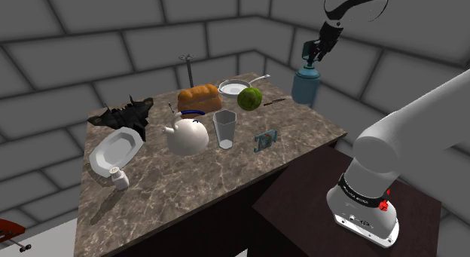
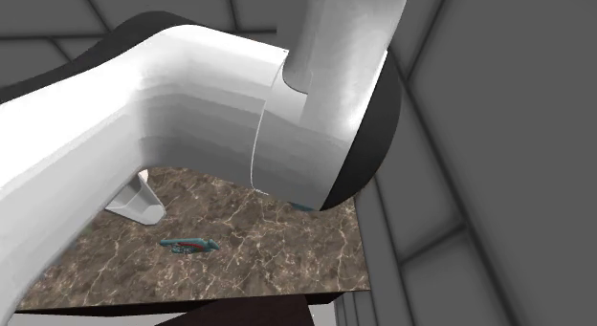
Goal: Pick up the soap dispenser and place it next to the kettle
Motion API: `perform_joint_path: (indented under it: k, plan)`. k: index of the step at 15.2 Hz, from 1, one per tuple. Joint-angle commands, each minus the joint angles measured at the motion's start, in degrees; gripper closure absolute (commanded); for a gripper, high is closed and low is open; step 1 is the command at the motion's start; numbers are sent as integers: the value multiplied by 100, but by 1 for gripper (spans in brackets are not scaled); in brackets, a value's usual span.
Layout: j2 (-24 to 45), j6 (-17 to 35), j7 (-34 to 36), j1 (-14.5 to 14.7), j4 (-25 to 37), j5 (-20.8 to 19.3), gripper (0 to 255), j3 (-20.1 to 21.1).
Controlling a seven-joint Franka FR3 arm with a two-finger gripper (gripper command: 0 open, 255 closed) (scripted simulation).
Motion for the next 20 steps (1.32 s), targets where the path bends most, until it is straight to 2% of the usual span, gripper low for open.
perform_joint_path:
  k: [1, 20]
  plan:
    - [-17, -168, 13, 5, 155, 5, 255, 24]
    - [-31, -1625, 107, 71, 1599, 71, 255, 199]
